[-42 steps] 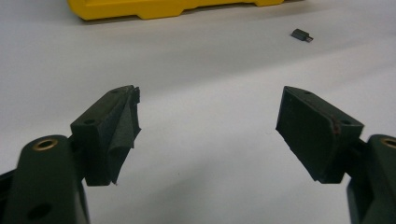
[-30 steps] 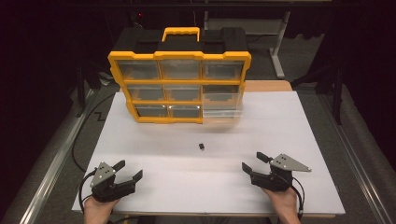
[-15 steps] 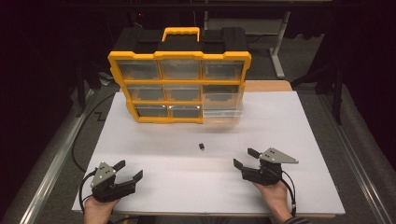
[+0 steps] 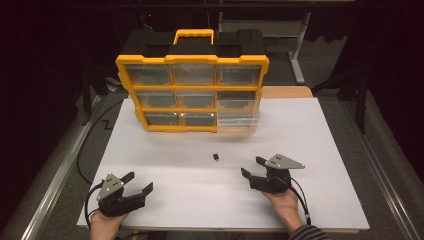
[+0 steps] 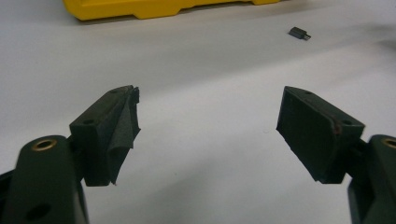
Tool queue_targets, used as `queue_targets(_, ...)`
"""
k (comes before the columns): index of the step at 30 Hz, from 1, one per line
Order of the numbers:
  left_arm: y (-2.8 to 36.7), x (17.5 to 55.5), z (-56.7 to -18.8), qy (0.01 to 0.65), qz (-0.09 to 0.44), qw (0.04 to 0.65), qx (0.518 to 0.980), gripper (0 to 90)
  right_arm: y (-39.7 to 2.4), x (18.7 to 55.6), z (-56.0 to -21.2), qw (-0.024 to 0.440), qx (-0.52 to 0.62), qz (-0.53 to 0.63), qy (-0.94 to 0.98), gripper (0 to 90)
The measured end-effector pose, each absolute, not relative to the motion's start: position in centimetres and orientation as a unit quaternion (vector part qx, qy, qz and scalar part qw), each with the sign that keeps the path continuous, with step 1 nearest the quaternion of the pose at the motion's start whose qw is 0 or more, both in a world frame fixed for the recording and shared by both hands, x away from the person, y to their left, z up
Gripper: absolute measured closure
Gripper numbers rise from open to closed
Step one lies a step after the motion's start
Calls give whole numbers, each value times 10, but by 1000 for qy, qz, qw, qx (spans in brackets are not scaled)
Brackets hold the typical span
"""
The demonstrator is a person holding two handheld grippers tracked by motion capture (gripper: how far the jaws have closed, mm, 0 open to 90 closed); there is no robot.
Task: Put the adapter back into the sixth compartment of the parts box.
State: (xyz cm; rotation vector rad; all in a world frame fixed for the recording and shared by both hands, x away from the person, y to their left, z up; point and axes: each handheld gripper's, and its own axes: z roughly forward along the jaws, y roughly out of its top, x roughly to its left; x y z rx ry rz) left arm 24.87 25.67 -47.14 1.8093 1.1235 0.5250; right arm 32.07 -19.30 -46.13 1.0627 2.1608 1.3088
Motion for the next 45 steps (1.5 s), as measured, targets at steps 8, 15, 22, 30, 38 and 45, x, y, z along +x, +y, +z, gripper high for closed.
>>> queue_targets(8,257,249,-471,455,212,460,732,212,-176,328,-459,194,373,451,788,333)
queue_targets(15,257,249,-471,452,211,459,735,212,-159,336,-453,184,365,438,801,351)
queue_targets(22,257,249,-471,451,208,458,738,212,-140,346,-448,158,364,408,822,408)
queue_targets(30,256,249,-471,446,206,458,741,208,-116,358,-442,151,342,367,852,426)
queue_targets(38,257,251,-472,448,203,459,739,205,-94,373,-438,142,334,334,870,441)
queue_targets(45,257,251,-472,447,201,460,740,205,-79,384,-442,136,333,303,882,452)
